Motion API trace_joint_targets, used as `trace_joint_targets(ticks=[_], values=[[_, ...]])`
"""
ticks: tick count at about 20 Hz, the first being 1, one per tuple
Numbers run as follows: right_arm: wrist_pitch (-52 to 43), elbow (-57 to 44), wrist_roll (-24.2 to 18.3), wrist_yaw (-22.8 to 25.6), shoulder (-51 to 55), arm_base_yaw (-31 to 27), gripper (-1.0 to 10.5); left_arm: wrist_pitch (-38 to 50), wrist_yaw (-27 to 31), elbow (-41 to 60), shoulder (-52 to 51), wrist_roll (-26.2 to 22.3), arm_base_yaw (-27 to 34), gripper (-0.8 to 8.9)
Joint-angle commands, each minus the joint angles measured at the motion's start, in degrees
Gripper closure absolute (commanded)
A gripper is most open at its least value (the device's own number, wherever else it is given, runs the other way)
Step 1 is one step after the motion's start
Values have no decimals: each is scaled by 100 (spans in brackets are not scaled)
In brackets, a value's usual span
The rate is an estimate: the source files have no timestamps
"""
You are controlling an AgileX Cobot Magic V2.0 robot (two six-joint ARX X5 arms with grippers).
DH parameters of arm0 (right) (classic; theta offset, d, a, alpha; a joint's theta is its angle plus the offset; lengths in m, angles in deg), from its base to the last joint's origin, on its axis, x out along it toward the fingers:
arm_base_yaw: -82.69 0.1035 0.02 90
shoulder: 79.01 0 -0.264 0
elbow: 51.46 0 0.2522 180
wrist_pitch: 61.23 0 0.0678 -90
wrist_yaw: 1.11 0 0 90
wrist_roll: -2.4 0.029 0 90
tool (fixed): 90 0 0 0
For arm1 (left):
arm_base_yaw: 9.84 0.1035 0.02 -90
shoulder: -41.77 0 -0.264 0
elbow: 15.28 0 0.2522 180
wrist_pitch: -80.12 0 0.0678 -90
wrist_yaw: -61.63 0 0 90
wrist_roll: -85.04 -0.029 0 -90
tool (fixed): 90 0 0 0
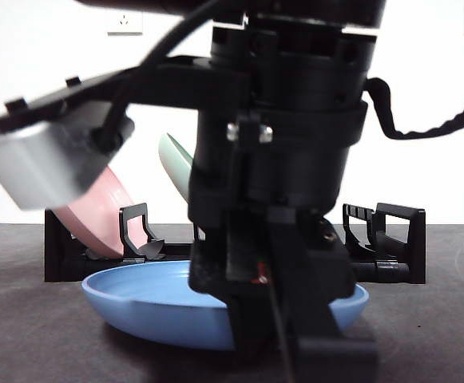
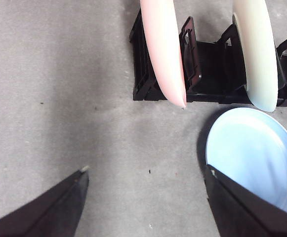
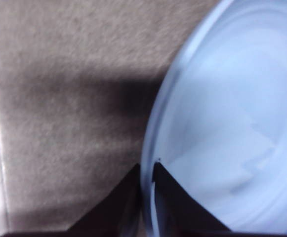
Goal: Place the plate
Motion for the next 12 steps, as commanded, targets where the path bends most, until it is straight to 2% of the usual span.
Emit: trace_joint_targets(ticks=[1,2,4,7,10,12], values=[[151,52,177,-251,-151,44,807,22,-15,-138,35,-17,-11,438],[243,79,354,-251,-149,52,734,22,-15,-138,35,-17,-11,438],[509,192,730,-369,-114,50,691,22,-15,-138,35,-17,-11,438],[684,496,1029,-1040,243,42,583,31,-15,-138,33,-15,-11,438],[669,654,1314,-1207,1010,-83,584,31,-15,-138,35,-13,-37,439],[715,654,1628,-1209,1650,-417,584,28,-15,-138,59,125,-79,439]])
